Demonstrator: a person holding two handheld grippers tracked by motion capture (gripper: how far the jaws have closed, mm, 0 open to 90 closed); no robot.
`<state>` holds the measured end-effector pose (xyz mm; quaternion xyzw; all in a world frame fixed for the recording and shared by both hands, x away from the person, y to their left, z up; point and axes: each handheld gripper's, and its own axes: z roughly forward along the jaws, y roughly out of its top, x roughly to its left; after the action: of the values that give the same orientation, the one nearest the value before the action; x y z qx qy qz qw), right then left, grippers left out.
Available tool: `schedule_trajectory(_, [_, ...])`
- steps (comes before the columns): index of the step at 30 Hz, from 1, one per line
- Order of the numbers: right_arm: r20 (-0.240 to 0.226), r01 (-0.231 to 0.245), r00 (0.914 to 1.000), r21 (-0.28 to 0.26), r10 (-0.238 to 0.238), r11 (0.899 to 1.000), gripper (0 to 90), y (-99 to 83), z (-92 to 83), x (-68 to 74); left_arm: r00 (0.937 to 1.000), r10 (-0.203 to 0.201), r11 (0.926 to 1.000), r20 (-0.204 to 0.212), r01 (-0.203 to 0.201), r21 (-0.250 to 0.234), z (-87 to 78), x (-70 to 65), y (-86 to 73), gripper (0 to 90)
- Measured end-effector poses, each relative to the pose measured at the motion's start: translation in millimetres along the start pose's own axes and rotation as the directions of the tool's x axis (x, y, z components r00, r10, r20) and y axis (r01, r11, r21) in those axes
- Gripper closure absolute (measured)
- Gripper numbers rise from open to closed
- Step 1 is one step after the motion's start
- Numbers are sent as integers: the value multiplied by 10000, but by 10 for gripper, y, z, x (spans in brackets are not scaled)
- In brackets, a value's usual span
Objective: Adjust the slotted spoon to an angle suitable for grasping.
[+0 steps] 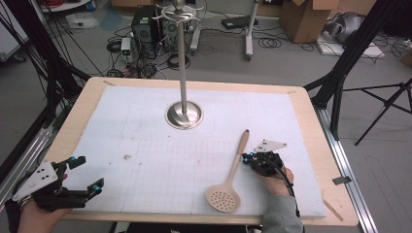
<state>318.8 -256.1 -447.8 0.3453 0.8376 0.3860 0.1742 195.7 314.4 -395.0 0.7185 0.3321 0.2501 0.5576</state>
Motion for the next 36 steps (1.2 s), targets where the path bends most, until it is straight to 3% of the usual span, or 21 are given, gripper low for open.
schedule_trajectory(12, [-403, 402, 9984, -91, -406, 9991, 900, 161, 193, 56, 9986, -120, 9999, -508, 121, 13, -187, -12, -51, 45])
schedule_trajectory(22, [-872, 957, 9915, -105, -963, 9954, 900, 298, 352, 136, 9956, -203, 9998, -916, 199, -54, -347, -23, -85, 45])
schedule_trajectory(36, [-2033, 1909, 9601, -259, -1921, 9813, 900, 419, 489, 310, 9936, -271, 9996, -1095, 265, -68, -422, -28, -108, 45])
